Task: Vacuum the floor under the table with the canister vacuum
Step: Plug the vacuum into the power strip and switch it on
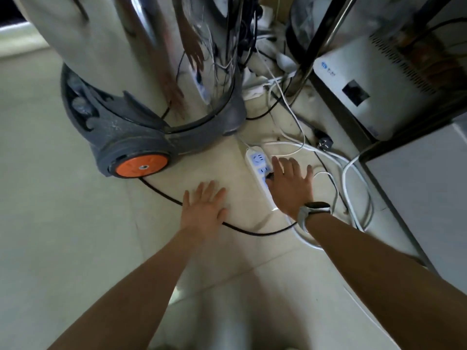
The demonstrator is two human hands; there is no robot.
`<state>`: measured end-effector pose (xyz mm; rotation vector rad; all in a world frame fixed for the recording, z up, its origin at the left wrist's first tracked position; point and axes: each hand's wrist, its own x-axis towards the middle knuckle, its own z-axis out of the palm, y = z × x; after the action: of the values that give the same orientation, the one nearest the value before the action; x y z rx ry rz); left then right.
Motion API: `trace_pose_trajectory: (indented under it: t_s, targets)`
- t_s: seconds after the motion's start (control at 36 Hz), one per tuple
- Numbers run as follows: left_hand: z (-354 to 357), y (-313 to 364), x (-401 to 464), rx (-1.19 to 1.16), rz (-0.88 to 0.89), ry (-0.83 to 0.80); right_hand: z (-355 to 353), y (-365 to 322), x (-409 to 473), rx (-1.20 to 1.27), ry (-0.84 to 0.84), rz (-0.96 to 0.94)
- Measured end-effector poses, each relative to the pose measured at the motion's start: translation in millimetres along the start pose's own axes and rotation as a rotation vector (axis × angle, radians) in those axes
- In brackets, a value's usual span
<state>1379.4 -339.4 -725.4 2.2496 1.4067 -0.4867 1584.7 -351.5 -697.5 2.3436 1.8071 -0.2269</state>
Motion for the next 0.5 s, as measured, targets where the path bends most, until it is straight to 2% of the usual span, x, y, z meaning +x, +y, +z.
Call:
trace_pose_trajectory:
  t_s: [0.08,0.22,0.25,0.28,0.42,0.5]
  targets:
    - [-43,-1,-39,0.012,-0.052,0.06,-43,-15,-25,0.077,0.0,-0.063]
    - [-135,-1,-116,-0.048,-0.036,0.232,-157,-47,-70,0.172,-0.133,-0.099]
    - [-159,1,-132,-0.056,-0.054,0.214,-180,-53,-78,0.193,-0.163,-0.098]
    - [-185,3,-149,-0.058,-0.07,0.197,-205,-58,-85,0.214,-0.168,-0.095]
    - [-304,2,-233,-0.201,-0.058,0.322,-342,-90,-122,0.316,-0.177,-0.038]
    - [-370,0,-282,-0.278,-0.072,0.369,-420,-110,-146,0.431,-0.124,0.013]
